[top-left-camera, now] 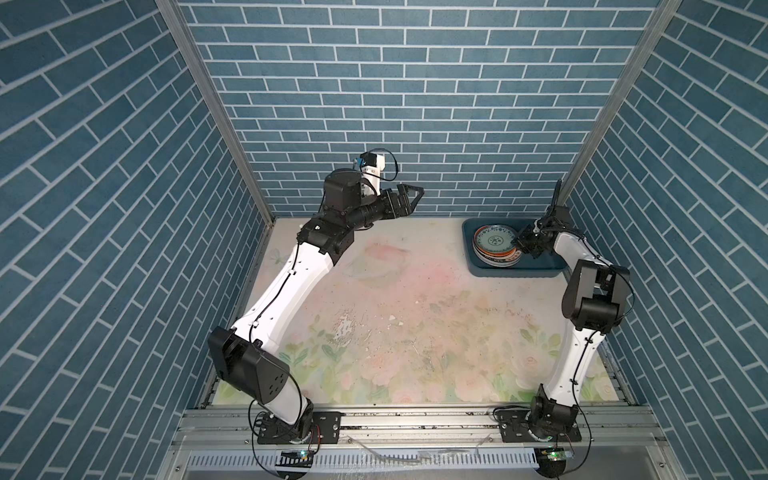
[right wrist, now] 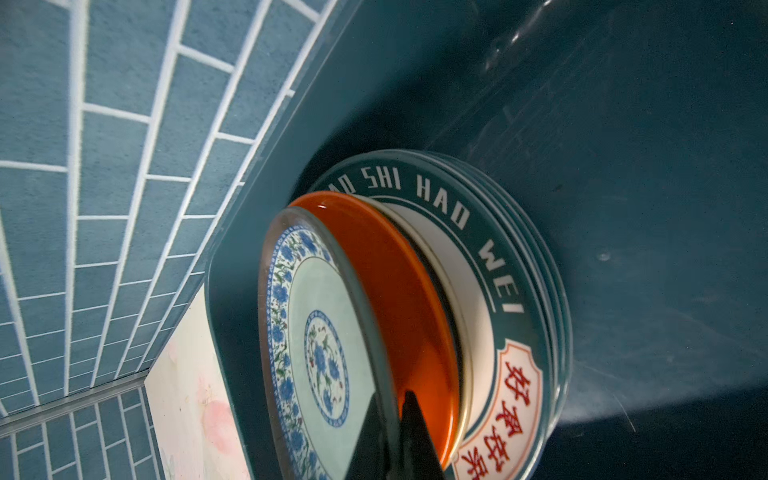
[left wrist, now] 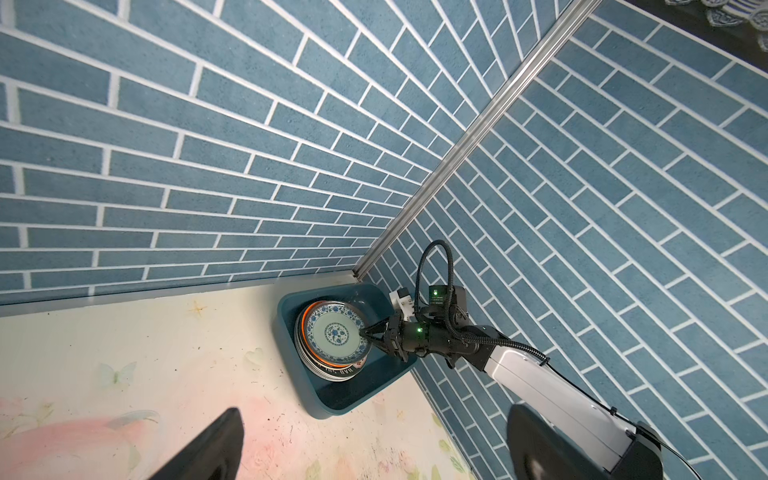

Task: Place the plates into the plastic bin on the countertop
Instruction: 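Lower the patterned plate onto the bin stack with right gripper while left withdraws, then open right gripper to release the patterned plate onto the orange plate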

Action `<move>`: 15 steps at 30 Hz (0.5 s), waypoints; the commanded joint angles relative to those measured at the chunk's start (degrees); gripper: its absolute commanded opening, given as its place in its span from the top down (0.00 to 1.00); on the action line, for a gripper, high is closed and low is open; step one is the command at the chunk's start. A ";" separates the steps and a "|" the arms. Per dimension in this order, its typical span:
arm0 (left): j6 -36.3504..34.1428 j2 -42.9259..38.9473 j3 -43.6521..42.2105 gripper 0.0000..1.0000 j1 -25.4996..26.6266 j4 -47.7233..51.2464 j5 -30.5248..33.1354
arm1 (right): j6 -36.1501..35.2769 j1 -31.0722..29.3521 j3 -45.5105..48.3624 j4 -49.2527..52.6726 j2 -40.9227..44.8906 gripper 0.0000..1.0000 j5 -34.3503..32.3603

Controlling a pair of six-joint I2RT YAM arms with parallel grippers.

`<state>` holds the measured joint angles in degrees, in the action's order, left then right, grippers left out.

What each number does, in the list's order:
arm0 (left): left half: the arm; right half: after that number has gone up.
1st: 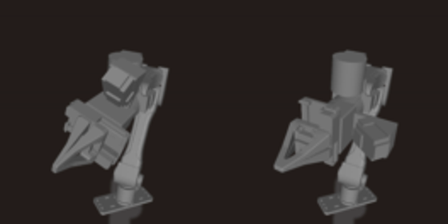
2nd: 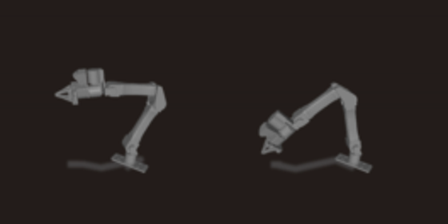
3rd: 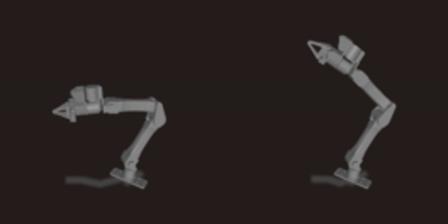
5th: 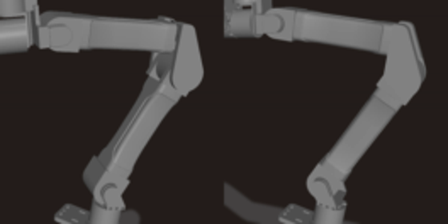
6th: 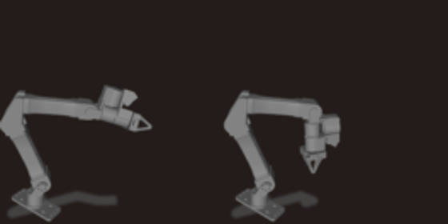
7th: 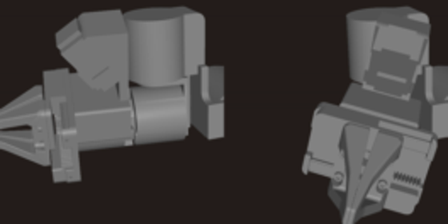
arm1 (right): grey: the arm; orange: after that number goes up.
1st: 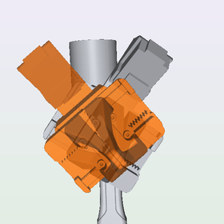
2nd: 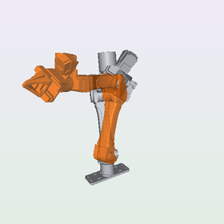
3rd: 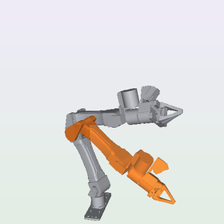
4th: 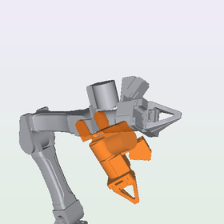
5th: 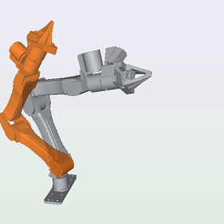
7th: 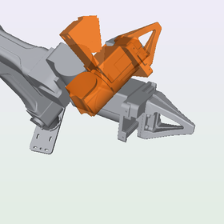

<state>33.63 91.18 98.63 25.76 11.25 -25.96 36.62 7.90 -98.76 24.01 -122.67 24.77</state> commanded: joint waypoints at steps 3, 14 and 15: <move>0.01 -1.79 -1.06 0.00 -0.23 -1.04 -0.33 | -1.95 0.01 -1.26 1.39 -0.90 0.85 0.36; 0.11 -2.28 -1.42 0.00 -0.18 -0.70 0.11 | -4.04 -0.07 -1.73 3.89 0.48 0.45 -1.57; 0.10 -2.32 -1.50 0.00 -0.23 -0.70 0.12 | -4.31 -0.08 -1.77 4.39 0.74 0.43 -1.98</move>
<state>33.93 90.76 97.82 25.76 11.25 -25.91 34.02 7.90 -98.78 25.74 -122.72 24.25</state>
